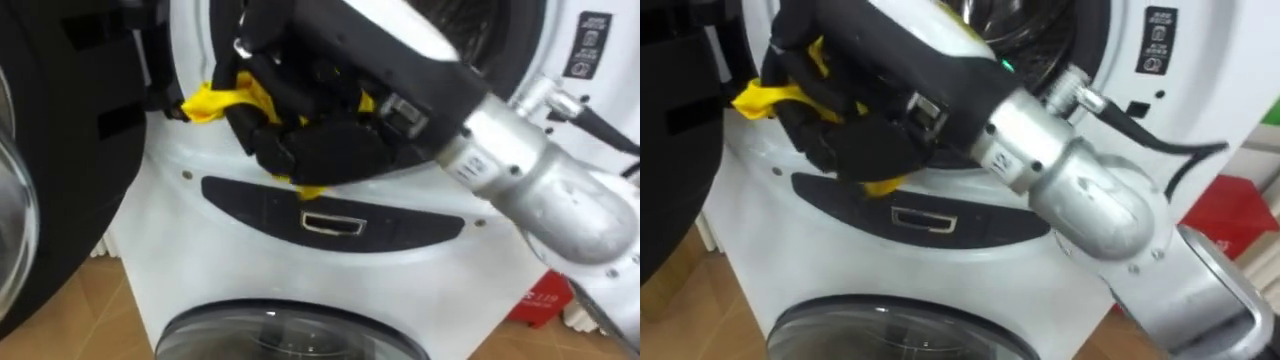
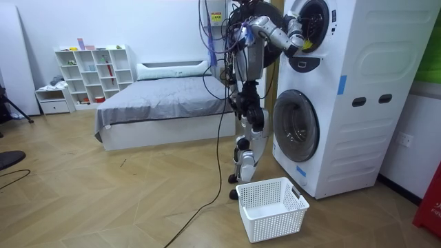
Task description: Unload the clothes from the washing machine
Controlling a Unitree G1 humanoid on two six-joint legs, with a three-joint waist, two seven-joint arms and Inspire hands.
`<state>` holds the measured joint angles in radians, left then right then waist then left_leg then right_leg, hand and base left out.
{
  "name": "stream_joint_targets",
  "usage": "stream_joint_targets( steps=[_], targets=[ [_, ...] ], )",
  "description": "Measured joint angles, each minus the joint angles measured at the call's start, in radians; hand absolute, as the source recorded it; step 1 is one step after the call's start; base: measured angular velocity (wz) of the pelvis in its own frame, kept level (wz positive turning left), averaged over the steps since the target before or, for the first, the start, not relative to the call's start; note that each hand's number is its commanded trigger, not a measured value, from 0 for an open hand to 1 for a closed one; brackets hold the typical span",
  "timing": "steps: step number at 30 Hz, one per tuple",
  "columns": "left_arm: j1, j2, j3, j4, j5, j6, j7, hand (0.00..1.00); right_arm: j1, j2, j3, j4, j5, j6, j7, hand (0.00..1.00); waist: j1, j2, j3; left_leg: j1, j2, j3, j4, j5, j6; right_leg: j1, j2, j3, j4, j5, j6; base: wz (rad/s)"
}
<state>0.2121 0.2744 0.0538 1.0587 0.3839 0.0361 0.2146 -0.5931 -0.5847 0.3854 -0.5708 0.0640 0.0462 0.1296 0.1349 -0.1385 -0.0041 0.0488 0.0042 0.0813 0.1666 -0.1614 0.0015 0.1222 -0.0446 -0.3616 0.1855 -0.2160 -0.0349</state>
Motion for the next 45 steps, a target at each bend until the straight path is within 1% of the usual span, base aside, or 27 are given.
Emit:
stream_joint_targets(
  steps=[2, 3, 4, 5, 7, 8, 9, 10, 11, 13, 17, 18, 20, 22, 23, 24, 25, 26, 28, 30, 32, 34, 35, 37, 39, 42, 45],
  targets=[
    [0.008, -0.006, 0.001, 0.000, 0.001, 0.001, 0.000, 0.00, 0.039, 0.001, -0.039, -0.048, 0.013, -0.007, -0.006, 1.00, -0.005, 0.010, -0.0059, 0.005, 0.000, 0.000, 0.002, -0.001, 0.001, 0.007, 0.000, -0.001, 0.000, 0.001, 0.001, 0.02],
    [0.016, -0.012, 0.001, 0.001, 0.000, 0.000, 0.000, 0.00, 0.066, 0.001, -0.069, -0.076, 0.023, -0.020, -0.007, 1.00, -0.013, 0.016, -0.0095, 0.007, 0.000, 0.000, 0.005, -0.002, 0.003, 0.012, -0.001, -0.002, 0.000, 0.002, 0.002, 0.04],
    [0.026, -0.019, 0.004, 0.003, 0.000, 0.000, 0.000, 0.00, 0.092, 0.001, -0.105, -0.094, 0.031, -0.045, -0.007, 1.00, -0.025, 0.021, -0.0098, 0.011, 0.000, 0.001, 0.005, -0.002, 0.003, 0.016, -0.001, 0.000, 0.000, 0.002, 0.003, 0.00],
    [0.030, -0.023, 0.007, 0.004, 0.000, -0.001, 0.000, 0.00, 0.107, 0.000, -0.125, -0.105, 0.031, -0.054, -0.007, 1.00, -0.027, 0.023, -0.0091, 0.012, 0.000, 0.002, 0.004, -0.002, 0.003, 0.017, -0.001, 0.001, 0.000, 0.002, 0.003, 0.00],
    [0.039, -0.033, 0.023, 0.024, 0.000, -0.017, 0.000, 0.00, 0.148, 0.000, -0.187, -0.142, 0.031, -0.096, -0.021, 1.00, -0.045, 0.025, -0.0076, 0.011, 0.001, 0.002, 0.005, -0.003, 0.004, 0.017, -0.001, 0.004, 0.001, 0.002, 0.003, -0.03],
    [0.042, -0.034, 0.023, 0.028, 0.000, -0.020, 0.000, 0.00, 0.149, 0.000, -0.194, -0.148, 0.032, -0.107, -0.026, 1.00, -0.051, 0.026, -0.0074, 0.011, 0.001, 0.004, 0.006, -0.003, 0.004, 0.017, -0.001, 0.005, 0.002, 0.002, 0.003, -0.04],
    [0.044, -0.035, 0.022, 0.032, 0.000, -0.024, 0.000, 0.00, 0.154, -0.002, -0.216, -0.153, 0.050, -0.135, -0.030, 1.00, -0.061, 0.027, -0.0065, 0.008, 0.004, 0.005, 0.014, -0.007, 0.004, 0.016, 0.000, 0.006, 0.001, 0.002, 0.004, 0.00],
    [0.045, -0.035, 0.023, 0.035, 0.000, -0.036, 0.000, 0.00, 0.159, -0.003, -0.239, -0.154, 0.069, -0.165, -0.038, 1.00, -0.070, 0.028, -0.0064, 0.003, 0.005, 0.005, 0.025, -0.012, 0.005, 0.016, 0.001, 0.006, 0.001, 0.000, 0.007, 0.00],
    [0.045, -0.035, 0.023, 0.035, 0.000, -0.042, 0.000, 0.00, 0.165, -0.003, -0.252, -0.156, 0.077, -0.176, -0.041, 1.00, -0.074, 0.028, -0.0064, -0.001, 0.006, 0.005, 0.030, -0.015, 0.006, 0.016, 0.001, 0.007, 0.001, -0.001, 0.011, 0.00],
    [0.051, -0.036, 0.022, 0.041, 0.000, -0.061, 0.000, 0.00, 0.209, -0.003, -0.309, -0.166, 0.122, -0.208, -0.050, 1.00, -0.080, 0.030, -0.0065, -0.002, 0.009, 0.005, 0.039, -0.021, 0.008, 0.020, 0.004, 0.015, 0.000, 0.000, 0.035, 0.00],
    [0.064, -0.044, 0.026, 0.046, 0.000, -0.070, 0.000, 0.00, 0.288, -0.003, -0.374, -0.185, 0.163, -0.221, -0.061, 1.00, -0.093, 0.034, -0.0067, -0.002, 0.006, 0.016, 0.037, -0.026, 0.012, 0.015, 0.006, 0.039, 0.000, 0.003, 0.034, -0.07],
    [0.067, -0.047, 0.031, 0.056, 0.000, -0.073, 0.000, 0.00, 0.306, -0.003, -0.391, -0.186, 0.163, -0.221, -0.062, 1.00, -0.106, 0.036, -0.0072, -0.001, 0.004, 0.018, 0.036, -0.027, 0.013, 0.014, 0.005, 0.052, 0.001, 0.005, 0.032, -0.10],
    [0.072, -0.057, 0.068, 0.060, 0.000, -0.075, 0.000, 0.00, 0.329, -0.003, -0.435, -0.186, 0.163, -0.221, -0.064, 1.00, -0.112, 0.037, -0.0075, 0.003, 0.005, 0.030, 0.032, -0.027, 0.013, 0.008, 0.006, 0.063, -0.001, 0.008, 0.027, -0.14],
    [0.086, -0.058, 0.109, 0.060, 0.000, -0.083, 0.000, 0.00, 0.363, -0.004, -0.499, -0.183, 0.163, -0.224, -0.083, 1.00, -0.130, 0.035, -0.0072, 0.012, 0.005, 0.038, 0.029, -0.027, 0.013, 0.014, 0.007, 0.080, -0.001, 0.009, 0.024, -0.07],
    [0.089, -0.058, 0.117, 0.060, 0.000, -0.085, 0.000, 0.00, 0.369, -0.004, -0.514, -0.183, 0.163, -0.226, -0.087, 1.00, -0.134, 0.035, -0.0069, 0.014, 0.005, 0.040, 0.029, -0.027, 0.013, 0.016, 0.007, 0.084, -0.002, 0.009, 0.024, -0.04],
    [0.088, -0.057, 0.130, 0.059, 0.000, -0.089, 0.000, 0.00, 0.391, -0.006, -0.548, -0.183, 0.167, -0.238, -0.097, 1.00, -0.144, 0.034, -0.0071, 0.015, 0.005, 0.044, 0.029, -0.027, 0.013, 0.016, 0.007, 0.085, -0.002, 0.009, 0.024, 0.00],
    [0.087, -0.057, 0.131, 0.059, 0.000, -0.091, 0.001, 0.00, 0.408, -0.007, -0.567, -0.182, 0.169, -0.251, -0.114, 1.00, -0.157, 0.034, -0.0064, 0.015, 0.005, 0.048, 0.029, -0.027, 0.013, 0.015, 0.007, 0.088, -0.002, 0.009, 0.024, -0.05],
    [0.085, -0.057, 0.131, 0.061, 0.001, -0.091, 0.001, 0.00, 0.417, -0.007, -0.572, -0.182, 0.168, -0.256, -0.122, 1.00, -0.161, 0.032, -0.0061, 0.017, 0.005, 0.051, 0.029, -0.027, 0.013, 0.015, 0.007, 0.093, -0.002, 0.009, 0.024, -0.18],
    [0.082, -0.056, 0.131, 0.069, 0.001, -0.101, 0.006, 0.00, 0.467, -0.007, -0.590, -0.178, 0.171, -0.272, -0.143, 1.00, -0.167, 0.030, -0.0031, 0.033, 0.011, 0.077, 0.021, -0.028, 0.012, 0.012, 0.011, 0.120, -0.002, 0.012, 0.019, -0.33],
    [0.080, -0.056, 0.130, 0.074, 0.001, -0.112, 0.015, 0.00, 0.513, -0.007, -0.612, -0.175, 0.171, -0.274, -0.150, 1.00, -0.170, 0.029, -0.0029, 0.036, 0.017, 0.095, 0.020, -0.034, 0.010, 0.010, 0.016, 0.140, 0.000, 0.014, 0.016, -0.34],
    [0.081, -0.056, 0.130, 0.078, 0.001, -0.114, 0.015, 0.00, 0.538, -0.007, -0.632, -0.160, 0.170, -0.275, -0.153, 1.00, -0.189, 0.029, -0.0025, 0.036, 0.022, 0.110, 0.024, -0.041, 0.010, 0.006, 0.021, 0.156, 0.000, 0.017, 0.012, -0.28],
    [0.078, -0.056, 0.130, 0.082, 0.001, -0.113, 0.015, 0.00, 0.579, -0.006, -0.682, -0.147, 0.173, -0.274, -0.161, 1.00, -0.215, 0.032, -0.0017, 0.036, 0.030, 0.136, 0.029, -0.048, 0.011, 0.000, 0.024, 0.170, 0.000, 0.021, 0.009, -0.27],
    [0.072, -0.055, 0.130, 0.081, 0.001, -0.113, 0.015, 0.00, 0.591, -0.006, -0.697, -0.146, 0.175, -0.274, -0.162, 1.00, -0.221, 0.035, -0.0008, 0.035, 0.033, 0.144, 0.034, -0.052, 0.011, -0.002, 0.027, 0.177, 0.000, 0.024, 0.008, -0.38],
    [0.069, -0.049, 0.130, 0.081, 0.000, -0.109, 0.014, 0.00, 0.631, -0.006, -0.738, -0.134, 0.205, -0.273, -0.163, 1.00, -0.240, 0.040, 0.0003, 0.035, 0.043, 0.177, 0.037, -0.056, 0.009, -0.014, 0.035, 0.212, 0.001, 0.032, 0.004, -0.44],
    [0.055, -0.048, 0.129, 0.082, 0.000, -0.109, 0.014, 0.00, 0.657, -0.006, -0.760, -0.119, 0.215, -0.272, -0.163, 1.00, -0.251, 0.045, -0.0005, 0.036, 0.049, 0.203, 0.036, -0.056, 0.009, -0.025, 0.040, 0.235, 0.002, 0.040, 0.003, -0.43],
    [0.025, -0.033, 0.094, 0.085, 0.000, -0.110, 0.014, 0.00, 0.728, 0.004, -0.765, -0.096, 0.223, -0.268, -0.161, 1.00, -0.268, 0.053, 0.0005, 0.041, 0.059, 0.241, 0.036, -0.059, 0.006, -0.037, 0.051, 0.276, 0.001, 0.050, 0.001, -0.41],
    [-0.007, -0.029, 0.036, 0.095, -0.004, -0.109, 0.017, 0.00, 0.781, 0.008, -0.763, -0.035, 0.226, -0.261, -0.150, 1.00, -0.271, 0.075, 0.0019, 0.050, 0.071, 0.296, 0.037, -0.069, 0.005, -0.060, 0.064, 0.329, 0.003, 0.063, 0.001, -0.56]
  ],
)
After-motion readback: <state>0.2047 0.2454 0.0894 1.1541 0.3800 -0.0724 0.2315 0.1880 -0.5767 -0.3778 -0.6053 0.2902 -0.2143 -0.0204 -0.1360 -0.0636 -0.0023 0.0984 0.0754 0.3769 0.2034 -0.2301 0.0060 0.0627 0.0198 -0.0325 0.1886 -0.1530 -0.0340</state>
